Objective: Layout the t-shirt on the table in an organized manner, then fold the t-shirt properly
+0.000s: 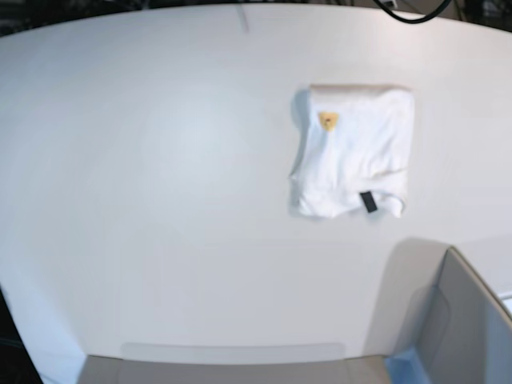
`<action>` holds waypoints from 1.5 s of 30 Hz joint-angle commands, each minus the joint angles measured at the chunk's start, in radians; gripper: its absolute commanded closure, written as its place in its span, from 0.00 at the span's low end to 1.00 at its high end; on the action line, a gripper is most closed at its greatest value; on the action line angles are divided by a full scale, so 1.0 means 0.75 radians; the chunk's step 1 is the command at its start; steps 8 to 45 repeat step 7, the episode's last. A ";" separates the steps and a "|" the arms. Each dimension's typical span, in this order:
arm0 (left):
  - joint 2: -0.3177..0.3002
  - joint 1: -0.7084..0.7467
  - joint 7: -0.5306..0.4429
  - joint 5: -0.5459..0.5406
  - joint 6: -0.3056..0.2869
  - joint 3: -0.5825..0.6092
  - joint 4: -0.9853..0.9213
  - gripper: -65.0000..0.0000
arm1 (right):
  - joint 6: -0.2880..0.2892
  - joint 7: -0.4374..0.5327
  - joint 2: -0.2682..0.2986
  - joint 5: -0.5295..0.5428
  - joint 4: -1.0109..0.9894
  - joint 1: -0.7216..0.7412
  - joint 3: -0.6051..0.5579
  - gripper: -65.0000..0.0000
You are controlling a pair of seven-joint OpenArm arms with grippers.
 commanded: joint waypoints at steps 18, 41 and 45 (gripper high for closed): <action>0.024 -0.006 -0.016 0.002 0.023 -0.005 -0.002 1.00 | -0.002 0.006 0.010 -0.008 0.001 0.001 0.002 1.00; 0.024 -0.006 -0.016 0.002 0.023 -0.005 -0.002 1.00 | -0.002 0.006 0.010 -0.008 0.001 0.001 0.002 1.00; 0.024 -0.006 -0.016 0.002 0.023 -0.005 -0.002 1.00 | -0.002 0.006 0.010 -0.008 0.001 0.001 0.002 1.00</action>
